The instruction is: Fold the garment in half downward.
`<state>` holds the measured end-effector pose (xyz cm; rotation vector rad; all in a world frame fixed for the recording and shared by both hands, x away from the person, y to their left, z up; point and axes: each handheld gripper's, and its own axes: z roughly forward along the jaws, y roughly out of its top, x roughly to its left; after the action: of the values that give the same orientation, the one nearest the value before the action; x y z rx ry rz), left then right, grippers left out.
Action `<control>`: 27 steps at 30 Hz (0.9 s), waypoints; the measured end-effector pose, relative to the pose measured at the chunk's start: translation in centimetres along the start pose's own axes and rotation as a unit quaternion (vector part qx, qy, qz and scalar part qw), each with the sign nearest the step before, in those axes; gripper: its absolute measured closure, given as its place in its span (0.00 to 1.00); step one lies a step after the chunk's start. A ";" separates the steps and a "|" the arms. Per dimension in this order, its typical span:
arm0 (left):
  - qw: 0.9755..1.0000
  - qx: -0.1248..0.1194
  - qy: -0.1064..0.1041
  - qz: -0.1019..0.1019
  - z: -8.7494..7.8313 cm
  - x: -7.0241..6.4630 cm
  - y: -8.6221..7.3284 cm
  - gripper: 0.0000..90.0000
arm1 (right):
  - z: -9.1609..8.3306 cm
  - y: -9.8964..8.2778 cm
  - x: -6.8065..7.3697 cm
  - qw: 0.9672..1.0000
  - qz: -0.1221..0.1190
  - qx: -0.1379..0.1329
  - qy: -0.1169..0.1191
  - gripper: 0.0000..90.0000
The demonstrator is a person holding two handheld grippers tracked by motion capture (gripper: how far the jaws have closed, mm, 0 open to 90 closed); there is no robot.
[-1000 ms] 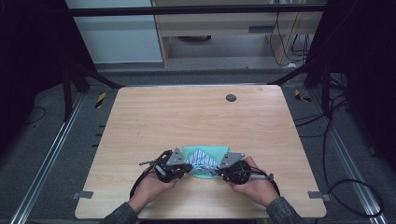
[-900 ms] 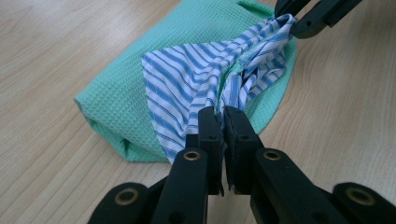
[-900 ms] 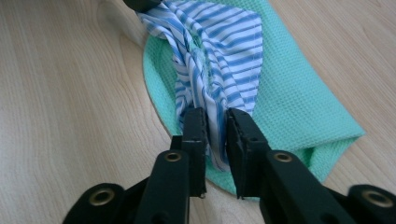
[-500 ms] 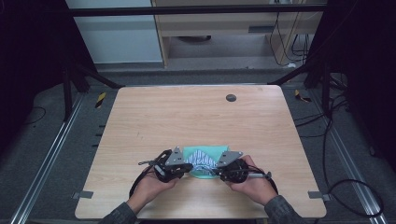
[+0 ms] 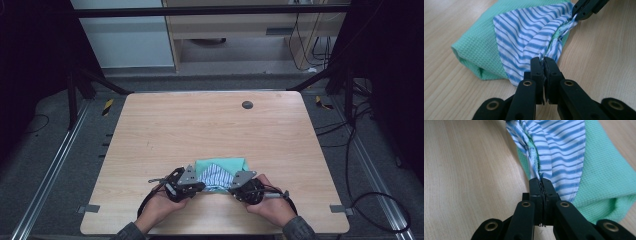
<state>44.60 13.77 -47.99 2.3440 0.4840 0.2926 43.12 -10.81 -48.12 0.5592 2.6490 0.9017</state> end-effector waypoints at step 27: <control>1.000 -0.005 -0.020 -0.014 0.0 -1.3 -1.4 0.96 | -0.1 -0.3 0.9 0.999 -0.028 0.021 0.005 0.95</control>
<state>43.01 14.17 -49.05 2.3268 0.4948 0.2335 42.22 -10.68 -48.40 0.4902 2.6841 0.8371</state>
